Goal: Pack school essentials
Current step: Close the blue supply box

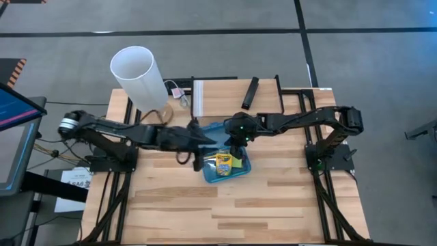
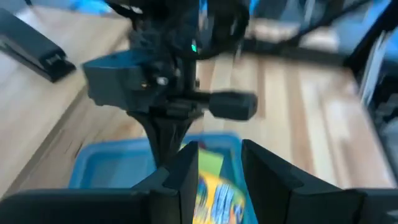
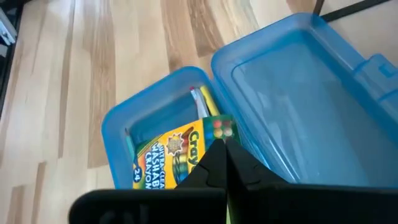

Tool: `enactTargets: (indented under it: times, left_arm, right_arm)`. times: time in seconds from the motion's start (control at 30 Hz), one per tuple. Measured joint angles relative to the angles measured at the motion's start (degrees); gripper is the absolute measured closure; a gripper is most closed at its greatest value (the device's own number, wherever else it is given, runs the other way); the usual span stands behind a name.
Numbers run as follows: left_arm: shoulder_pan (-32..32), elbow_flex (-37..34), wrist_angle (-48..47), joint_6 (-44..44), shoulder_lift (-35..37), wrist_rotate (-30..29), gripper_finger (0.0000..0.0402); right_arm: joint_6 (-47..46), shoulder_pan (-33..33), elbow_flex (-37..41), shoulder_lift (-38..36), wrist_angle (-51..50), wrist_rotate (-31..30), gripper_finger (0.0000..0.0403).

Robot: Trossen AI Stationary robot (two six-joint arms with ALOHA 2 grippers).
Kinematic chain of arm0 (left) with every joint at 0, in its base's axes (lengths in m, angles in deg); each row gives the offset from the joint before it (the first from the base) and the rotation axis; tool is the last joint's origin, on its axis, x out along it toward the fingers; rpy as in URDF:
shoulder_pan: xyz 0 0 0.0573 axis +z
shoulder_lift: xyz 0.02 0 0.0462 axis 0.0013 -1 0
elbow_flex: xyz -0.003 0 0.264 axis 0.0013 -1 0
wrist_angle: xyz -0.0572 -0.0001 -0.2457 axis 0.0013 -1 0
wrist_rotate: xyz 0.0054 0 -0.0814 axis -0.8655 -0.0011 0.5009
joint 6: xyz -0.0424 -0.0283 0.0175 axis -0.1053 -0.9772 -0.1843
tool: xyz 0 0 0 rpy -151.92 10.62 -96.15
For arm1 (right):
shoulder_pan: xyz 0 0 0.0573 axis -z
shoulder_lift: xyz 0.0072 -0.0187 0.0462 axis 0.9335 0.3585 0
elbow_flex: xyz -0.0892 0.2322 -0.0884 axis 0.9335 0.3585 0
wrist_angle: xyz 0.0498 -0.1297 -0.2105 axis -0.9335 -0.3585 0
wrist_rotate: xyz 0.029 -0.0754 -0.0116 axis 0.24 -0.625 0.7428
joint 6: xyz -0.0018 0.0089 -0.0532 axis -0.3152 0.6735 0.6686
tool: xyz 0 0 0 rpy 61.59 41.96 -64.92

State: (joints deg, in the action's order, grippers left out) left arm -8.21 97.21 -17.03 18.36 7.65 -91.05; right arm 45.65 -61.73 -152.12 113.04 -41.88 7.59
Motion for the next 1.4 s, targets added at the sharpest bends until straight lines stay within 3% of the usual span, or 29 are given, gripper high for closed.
enactTargets:
  times: [0.17, 0.3, 0.73, 1.17, 1.4]
  left_arm:
    - [0.03, -14.56, 16.38, -3.55, 9.32, -0.17, 0.0304]
    - [0.03, -19.62, 21.29, -4.81, 14.52, -0.62, 0.0314]
    - [0.03, -20.38, 18.79, -2.74, 18.87, -1.46, 0.0343]
    - [0.03, -20.4, 17.29, -3.13, 18.83, -2.14, 0.036]
    - [0.03, -20.4, 17.29, -2.78, 18.83, -2.45, 0.036]
  right_arm:
    - [-0.51, -0.02, 0.0, 0.01, 1.07, -0.03, 0.0398]
    - [-1.71, -0.08, 0.0, 0.04, 2.57, -0.04, 0.0398]
    - [-1.73, 1.48, 0.02, 3.62, 6.22, -0.39, 0.0398]
    - [-1.88, -4.36, 0.0, 6.35, 1.95, -0.17, 0.0398]
    - [-1.9, -4.43, 0.02, 6.31, 0.69, -0.17, 0.0398]
